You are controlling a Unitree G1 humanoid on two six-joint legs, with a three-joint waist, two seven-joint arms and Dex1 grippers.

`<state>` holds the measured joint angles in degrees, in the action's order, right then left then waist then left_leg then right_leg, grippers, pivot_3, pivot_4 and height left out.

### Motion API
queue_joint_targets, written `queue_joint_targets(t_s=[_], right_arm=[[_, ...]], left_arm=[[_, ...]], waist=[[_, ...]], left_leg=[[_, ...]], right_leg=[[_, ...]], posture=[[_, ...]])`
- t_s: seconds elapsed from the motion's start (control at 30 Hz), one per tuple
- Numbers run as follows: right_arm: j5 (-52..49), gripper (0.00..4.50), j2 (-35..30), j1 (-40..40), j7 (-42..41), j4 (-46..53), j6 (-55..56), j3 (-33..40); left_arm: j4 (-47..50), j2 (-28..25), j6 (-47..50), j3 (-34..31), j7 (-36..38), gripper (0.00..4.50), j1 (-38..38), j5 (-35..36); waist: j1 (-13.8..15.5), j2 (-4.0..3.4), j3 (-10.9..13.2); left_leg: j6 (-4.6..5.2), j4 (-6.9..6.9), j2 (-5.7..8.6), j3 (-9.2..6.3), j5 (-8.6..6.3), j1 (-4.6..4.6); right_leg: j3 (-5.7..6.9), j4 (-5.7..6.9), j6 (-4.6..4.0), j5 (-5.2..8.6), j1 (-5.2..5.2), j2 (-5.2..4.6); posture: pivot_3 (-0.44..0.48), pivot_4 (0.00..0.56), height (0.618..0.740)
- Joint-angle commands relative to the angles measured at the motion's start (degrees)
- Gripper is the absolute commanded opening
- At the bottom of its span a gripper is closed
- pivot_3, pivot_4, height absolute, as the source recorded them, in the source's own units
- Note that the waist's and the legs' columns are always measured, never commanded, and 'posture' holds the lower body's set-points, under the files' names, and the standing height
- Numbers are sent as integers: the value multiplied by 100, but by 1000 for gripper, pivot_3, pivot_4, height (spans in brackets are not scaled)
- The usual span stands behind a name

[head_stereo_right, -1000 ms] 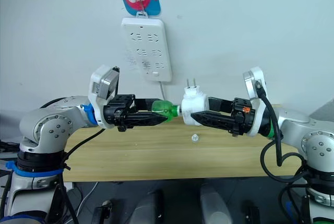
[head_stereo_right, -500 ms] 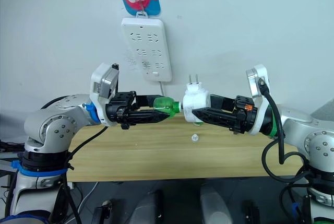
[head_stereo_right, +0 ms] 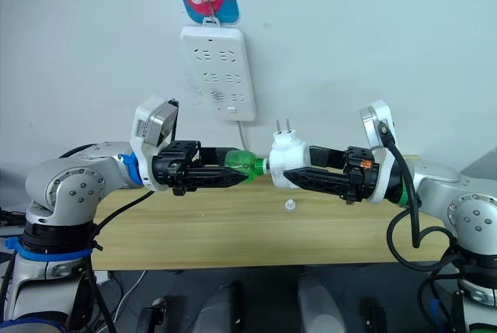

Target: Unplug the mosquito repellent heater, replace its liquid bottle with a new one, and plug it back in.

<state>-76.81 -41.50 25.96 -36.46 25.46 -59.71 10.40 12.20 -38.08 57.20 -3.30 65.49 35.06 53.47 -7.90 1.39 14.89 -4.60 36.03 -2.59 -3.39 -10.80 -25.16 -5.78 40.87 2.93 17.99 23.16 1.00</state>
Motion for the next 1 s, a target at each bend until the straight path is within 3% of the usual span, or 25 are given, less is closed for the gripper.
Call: queue_joint_targets(t_s=[0.03, 0.57, 1.0], right_arm=[[-186, 2955, 3, 52, -41, 154, 62, 35], [-97, 2955, -41, -96, -44, 56, 98, 48], [-466, 2955, 198, 48, 478, 203, 69, -115]], left_arm=[[321, 78, 54, -45, 95, 2384, 94, 383], [462, -13, 211, -50, 148, 2384, 49, 562], [702, 162, -617, 369, 156, 2384, -99, -111]], waist=[[-1, 0, 0], [-2, 0, 0], [-2, 0, 0]], left_leg=[[0, 0, 0, 0, 0, 0], [0, 1, 0, 0, 0, 0], [0, 0, -1, 0, 0, 1]], right_leg=[[0, 0, 0, 0, 0, 0], [0, 0, 1, 1, 0, 0], [-1, 0, -1, 0, 0, 1]], posture=[[-172, 224, 723], [-169, 222, 723], [-167, 226, 723]])
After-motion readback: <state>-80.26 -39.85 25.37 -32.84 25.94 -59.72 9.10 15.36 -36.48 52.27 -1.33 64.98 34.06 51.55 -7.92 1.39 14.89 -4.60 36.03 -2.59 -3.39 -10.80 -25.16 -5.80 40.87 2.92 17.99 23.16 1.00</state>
